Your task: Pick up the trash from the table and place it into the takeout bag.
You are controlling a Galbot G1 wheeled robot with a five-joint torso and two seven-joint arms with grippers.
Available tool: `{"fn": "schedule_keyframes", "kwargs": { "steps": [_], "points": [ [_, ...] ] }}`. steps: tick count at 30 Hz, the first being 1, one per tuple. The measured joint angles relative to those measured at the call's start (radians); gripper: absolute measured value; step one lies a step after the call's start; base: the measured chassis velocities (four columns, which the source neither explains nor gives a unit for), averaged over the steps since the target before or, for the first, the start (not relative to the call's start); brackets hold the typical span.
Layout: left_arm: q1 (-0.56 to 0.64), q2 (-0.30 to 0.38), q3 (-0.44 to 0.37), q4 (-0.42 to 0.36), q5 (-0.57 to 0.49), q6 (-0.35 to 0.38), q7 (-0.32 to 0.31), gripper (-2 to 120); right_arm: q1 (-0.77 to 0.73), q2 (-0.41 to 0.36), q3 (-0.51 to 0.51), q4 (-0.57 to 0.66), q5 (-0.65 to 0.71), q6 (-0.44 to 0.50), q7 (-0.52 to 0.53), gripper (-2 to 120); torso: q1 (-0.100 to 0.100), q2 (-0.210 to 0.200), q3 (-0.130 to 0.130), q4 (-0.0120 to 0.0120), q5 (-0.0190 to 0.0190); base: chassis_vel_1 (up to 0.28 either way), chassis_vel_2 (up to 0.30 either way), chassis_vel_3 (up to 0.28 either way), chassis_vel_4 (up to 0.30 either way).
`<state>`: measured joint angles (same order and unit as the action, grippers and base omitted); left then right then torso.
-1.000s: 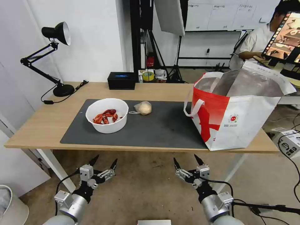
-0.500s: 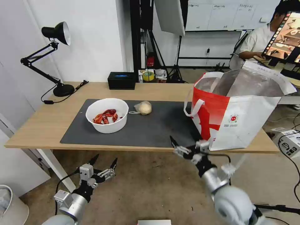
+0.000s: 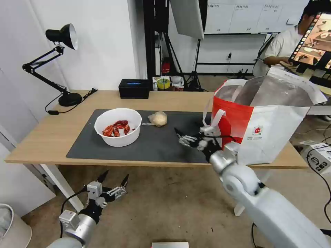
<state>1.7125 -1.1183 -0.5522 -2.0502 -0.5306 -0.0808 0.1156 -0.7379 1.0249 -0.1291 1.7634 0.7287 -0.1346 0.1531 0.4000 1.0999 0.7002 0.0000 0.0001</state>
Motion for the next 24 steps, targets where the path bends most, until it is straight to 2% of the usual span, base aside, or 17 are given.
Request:
{"fn": "schedule_keyframes", "kwargs": {
  "steps": [2, 3, 6, 8, 11, 12, 15, 24],
  "points": [
    [0.002, -0.008, -0.003, 0.003, 0.000, 0.000, 0.000, 100, 0.095, 0.048, -0.061, -0.091, -0.006, -0.018, 0.035, 100, 0.000, 0.000, 0.000, 0.0004, -0.0004, 0.000, 0.000, 0.000, 0.000],
    [0.002, -0.008, -0.003, 0.003, 0.000, 0.000, 0.000, 100, 0.095, 0.048, -0.061, -0.091, -0.006, -0.018, 0.035, 100, 0.000, 0.000, 0.000, 0.0004, -0.0004, 0.000, 0.000, 0.000, 0.000],
    [0.006, -0.015, -0.010, 0.010, 0.000, 0.000, 0.000, 100, 0.231, 0.134, -0.127, -0.247, -0.017, -0.051, 0.064, 100, 0.000, 0.000, 0.000, 0.0003, -0.0004, 0.000, 0.000, 0.000, 0.000],
    [0.006, -0.017, -0.012, 0.011, 0.000, 0.000, 0.001, 100, 0.257, 0.154, -0.136, -0.282, -0.019, -0.060, 0.068, 100, 0.000, 0.000, 0.000, 0.0002, -0.0005, 0.000, 0.000, 0.000, 0.000],
    [0.007, -0.018, -0.017, 0.014, -0.001, 0.000, 0.001, 100, 0.327, 0.222, -0.159, -0.405, -0.024, -0.085, 0.073, 100, 0.000, 0.000, 0.000, 0.0002, -0.0004, 0.000, 0.000, 0.000, 0.000],
    [0.007, -0.018, -0.017, 0.014, -0.001, 0.000, 0.001, 100, 0.327, 0.222, -0.159, -0.405, -0.024, -0.085, 0.073, 100, 0.000, 0.000, 0.000, 0.0002, -0.0004, 0.000, 0.000, 0.000, 0.000],
    [0.001, -0.016, -0.021, 0.022, -0.006, -0.001, 0.002, 100, 0.378, 0.285, -0.171, -0.525, -0.043, -0.115, 0.084, 100, 0.000, 0.000, 0.000, 0.0003, -0.0003, 0.000, 0.000, 0.000, 0.000],
    [-0.014, -0.010, -0.021, 0.031, -0.016, -0.002, 0.002, 100, 0.449, 0.372, -0.170, -0.660, -0.052, -0.155, 0.079, 100, 0.000, 0.000, 0.000, 0.0001, -0.0004, 0.000, 0.000, 0.000, 0.000]
  ]
}}
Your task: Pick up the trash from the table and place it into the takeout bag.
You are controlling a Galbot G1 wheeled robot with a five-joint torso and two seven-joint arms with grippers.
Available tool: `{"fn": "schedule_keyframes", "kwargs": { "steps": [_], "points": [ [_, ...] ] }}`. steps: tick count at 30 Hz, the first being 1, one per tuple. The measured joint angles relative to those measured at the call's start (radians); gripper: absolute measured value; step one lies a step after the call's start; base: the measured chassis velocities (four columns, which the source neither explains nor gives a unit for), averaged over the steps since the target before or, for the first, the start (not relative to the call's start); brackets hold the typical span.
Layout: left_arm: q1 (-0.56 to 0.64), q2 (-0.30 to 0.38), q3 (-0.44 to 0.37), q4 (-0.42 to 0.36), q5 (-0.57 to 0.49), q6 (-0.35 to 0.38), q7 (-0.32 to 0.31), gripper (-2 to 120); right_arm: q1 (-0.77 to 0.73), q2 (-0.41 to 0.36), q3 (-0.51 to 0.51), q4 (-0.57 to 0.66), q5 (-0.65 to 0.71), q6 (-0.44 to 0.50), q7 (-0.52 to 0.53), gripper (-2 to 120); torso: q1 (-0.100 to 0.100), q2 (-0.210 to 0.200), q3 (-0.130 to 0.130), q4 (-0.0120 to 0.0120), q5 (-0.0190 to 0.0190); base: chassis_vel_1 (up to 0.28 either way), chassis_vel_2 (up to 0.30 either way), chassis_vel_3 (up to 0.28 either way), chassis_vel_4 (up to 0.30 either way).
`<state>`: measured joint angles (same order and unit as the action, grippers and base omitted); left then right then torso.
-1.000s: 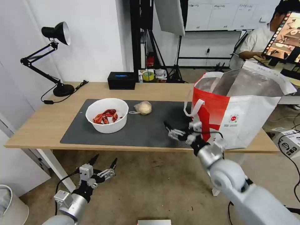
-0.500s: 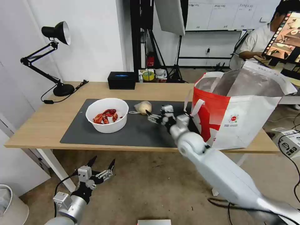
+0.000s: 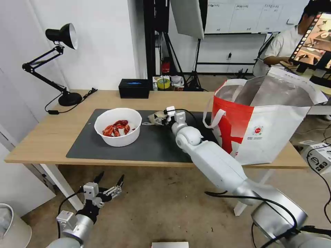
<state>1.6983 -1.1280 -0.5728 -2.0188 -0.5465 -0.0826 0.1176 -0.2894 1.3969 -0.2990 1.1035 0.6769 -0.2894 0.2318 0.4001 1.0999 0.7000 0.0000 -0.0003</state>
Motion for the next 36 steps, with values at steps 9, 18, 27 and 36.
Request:
{"fn": "schedule_keyframes", "kwargs": {
  "steps": [9, 18, 27, 36],
  "points": [
    [-0.007, 0.002, 0.002, 0.007, -0.005, -0.001, 0.001, 100, 0.034, 0.035, -0.005, -0.044, 0.001, -0.084, -0.003, 100, 0.000, 0.000, 0.000, 0.0000, 0.0002, 0.000, 0.000, 0.000, 0.000],
    [-0.008, 0.001, 0.001, 0.008, -0.006, -0.002, 0.001, 100, 0.040, 0.052, -0.007, -0.059, 0.000, -0.132, -0.001, 100, 0.000, 0.000, 0.000, 0.0000, 0.0002, 0.000, 0.000, 0.000, 0.000],
    [-0.007, -0.001, 0.001, 0.008, -0.006, -0.003, 0.002, 100, 0.027, 0.051, -0.006, -0.071, -0.002, -0.134, 0.000, 100, 0.000, 0.000, 0.000, -0.0001, 0.0003, 0.000, 0.000, 0.000, 0.000],
    [-0.001, -0.001, -0.002, 0.002, -0.006, -0.004, 0.002, 100, 0.026, 0.052, -0.006, -0.075, -0.001, -0.135, -0.002, 95, 0.000, 0.000, 0.000, -0.0001, 0.0003, 0.000, 0.000, 0.000, 0.000]
  ]
}}
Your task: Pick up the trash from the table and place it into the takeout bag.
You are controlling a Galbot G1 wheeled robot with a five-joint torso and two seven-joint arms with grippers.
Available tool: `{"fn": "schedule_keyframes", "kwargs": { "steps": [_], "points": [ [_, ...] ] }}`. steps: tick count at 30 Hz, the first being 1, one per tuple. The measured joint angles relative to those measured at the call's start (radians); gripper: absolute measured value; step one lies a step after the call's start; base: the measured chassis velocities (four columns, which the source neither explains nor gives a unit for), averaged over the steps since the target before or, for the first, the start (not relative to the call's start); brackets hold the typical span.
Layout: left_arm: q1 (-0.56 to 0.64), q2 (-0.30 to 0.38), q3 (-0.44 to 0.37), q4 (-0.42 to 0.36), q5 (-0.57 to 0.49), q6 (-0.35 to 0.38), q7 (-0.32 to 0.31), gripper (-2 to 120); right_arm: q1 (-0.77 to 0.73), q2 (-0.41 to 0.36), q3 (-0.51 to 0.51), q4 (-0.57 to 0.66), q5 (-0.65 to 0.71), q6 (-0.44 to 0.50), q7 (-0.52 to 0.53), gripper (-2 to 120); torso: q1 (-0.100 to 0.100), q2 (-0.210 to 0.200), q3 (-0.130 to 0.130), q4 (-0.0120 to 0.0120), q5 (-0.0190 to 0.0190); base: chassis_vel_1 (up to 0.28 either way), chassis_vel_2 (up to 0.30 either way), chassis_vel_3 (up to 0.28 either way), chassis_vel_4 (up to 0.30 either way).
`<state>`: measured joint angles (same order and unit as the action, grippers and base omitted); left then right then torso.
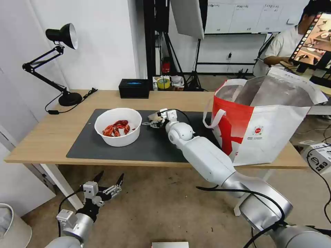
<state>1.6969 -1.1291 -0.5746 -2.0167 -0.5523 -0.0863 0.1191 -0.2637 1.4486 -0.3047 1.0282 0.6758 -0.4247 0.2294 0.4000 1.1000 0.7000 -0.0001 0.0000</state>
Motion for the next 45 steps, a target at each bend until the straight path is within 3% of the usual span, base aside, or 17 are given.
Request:
{"fn": "schedule_keyframes", "kwargs": {
  "steps": [3, 12, 14, 16, 19, 23, 35, 45],
  "points": [
    [0.003, -0.001, -0.002, -0.003, 0.000, -0.001, 0.000, 100, -0.005, 0.002, 0.000, 0.000, 0.004, 0.000, -0.001, 80, 0.000, 0.000, 0.000, 0.0001, 0.0000, 0.000, 0.000, 0.000, 0.000],
    [0.000, -0.001, 0.000, -0.006, 0.001, -0.001, -0.001, 100, -0.018, -0.010, 0.000, 0.025, 0.024, -0.005, 0.000, 52, 0.000, 0.000, 0.000, 0.0001, 0.0000, 0.000, 0.000, 0.000, 0.000],
    [-0.002, -0.001, 0.003, -0.007, 0.001, -0.001, -0.001, 100, -0.028, -0.016, 0.000, 0.038, 0.026, -0.004, 0.002, 40, 0.000, 0.000, 0.000, 0.0000, 0.0000, 0.000, 0.000, 0.000, 0.000],
    [-0.002, -0.001, 0.003, -0.007, 0.001, -0.001, -0.001, 100, -0.034, -0.020, 0.001, 0.046, 0.027, -0.004, 0.003, 37, 0.000, 0.000, 0.000, 0.0000, 0.0000, 0.000, 0.000, 0.000, 0.000],
    [0.001, -0.001, 0.005, -0.007, 0.003, -0.001, -0.001, 100, -0.054, -0.045, 0.002, 0.092, 0.028, 0.002, 0.005, 21, 0.000, 0.000, 0.000, 0.0001, 0.0001, 0.000, 0.000, 0.000, 0.000],
    [0.003, 0.001, 0.006, -0.009, 0.004, -0.001, -0.001, 100, -0.085, -0.083, 0.005, 0.168, 0.027, 0.027, 0.019, 10, 0.000, 0.000, 0.000, 0.0001, 0.0000, 0.000, 0.000, 0.000, 0.000],
    [0.016, 0.009, 0.006, -0.027, 0.007, 0.001, -0.004, 100, -0.177, -0.258, 0.059, 0.548, 0.024, 0.095, 0.041, 7, 0.000, 0.000, 0.000, -0.0001, 0.0002, 0.000, 0.000, 0.000, 0.000],
    [0.030, 0.007, 0.006, -0.045, 0.017, 0.003, -0.006, 100, -0.308, -0.441, 0.234, 0.897, 0.002, 0.159, 0.070, 7, 0.000, 0.000, 0.000, 0.0000, 0.0002, 0.000, 0.000, 0.000, 0.000]
  ]
}}
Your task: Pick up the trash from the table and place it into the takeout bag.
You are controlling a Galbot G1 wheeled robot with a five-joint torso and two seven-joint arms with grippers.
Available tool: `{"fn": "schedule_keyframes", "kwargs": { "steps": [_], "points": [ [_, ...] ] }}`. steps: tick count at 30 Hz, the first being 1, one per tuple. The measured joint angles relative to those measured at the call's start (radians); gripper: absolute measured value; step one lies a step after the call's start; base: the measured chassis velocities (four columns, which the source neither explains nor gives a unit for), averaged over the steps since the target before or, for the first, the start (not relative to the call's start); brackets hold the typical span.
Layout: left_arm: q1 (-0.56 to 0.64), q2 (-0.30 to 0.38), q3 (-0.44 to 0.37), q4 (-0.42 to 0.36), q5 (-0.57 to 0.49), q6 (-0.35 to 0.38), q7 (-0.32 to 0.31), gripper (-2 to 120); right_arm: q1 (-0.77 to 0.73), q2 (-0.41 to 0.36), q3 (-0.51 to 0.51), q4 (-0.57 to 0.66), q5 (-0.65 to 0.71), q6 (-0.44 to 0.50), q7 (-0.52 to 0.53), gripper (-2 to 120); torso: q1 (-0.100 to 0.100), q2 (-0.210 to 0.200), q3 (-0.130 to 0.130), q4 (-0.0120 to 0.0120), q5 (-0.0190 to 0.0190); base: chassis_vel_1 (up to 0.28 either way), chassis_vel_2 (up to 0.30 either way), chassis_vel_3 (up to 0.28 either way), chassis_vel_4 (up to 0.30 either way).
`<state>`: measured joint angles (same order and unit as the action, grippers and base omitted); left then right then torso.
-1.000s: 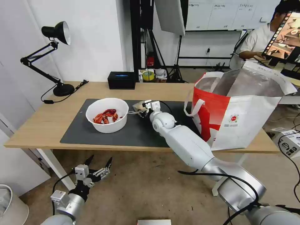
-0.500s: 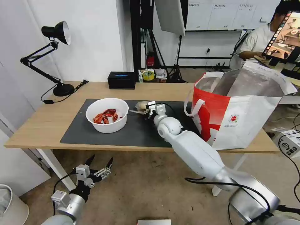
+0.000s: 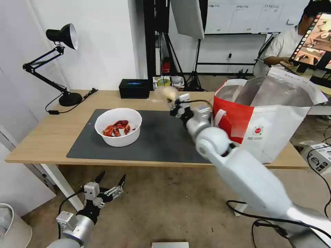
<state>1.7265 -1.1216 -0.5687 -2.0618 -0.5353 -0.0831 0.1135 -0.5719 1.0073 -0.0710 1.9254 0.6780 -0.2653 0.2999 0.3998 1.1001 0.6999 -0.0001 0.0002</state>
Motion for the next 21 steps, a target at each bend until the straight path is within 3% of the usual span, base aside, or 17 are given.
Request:
{"fn": "schedule_keyframes", "kwargs": {
  "steps": [9, 21],
  "points": [
    [0.002, -0.007, 0.018, -0.011, 0.016, 0.000, 0.000, 100, -0.133, -0.152, 0.183, 0.129, 0.020, 0.066, 0.039, 6, 0.000, 0.000, 0.000, 0.0000, 0.0001, 0.000, 0.000, 0.000, 0.000],
    [-0.015, -0.011, 0.055, -0.013, 0.027, 0.001, -0.002, 100, -0.263, -0.251, 0.364, 0.138, 0.075, 0.068, 0.094, 6, 0.000, 0.000, 0.000, 0.0000, 0.0000, 0.000, 0.000, 0.000, 0.000]
  ]
}}
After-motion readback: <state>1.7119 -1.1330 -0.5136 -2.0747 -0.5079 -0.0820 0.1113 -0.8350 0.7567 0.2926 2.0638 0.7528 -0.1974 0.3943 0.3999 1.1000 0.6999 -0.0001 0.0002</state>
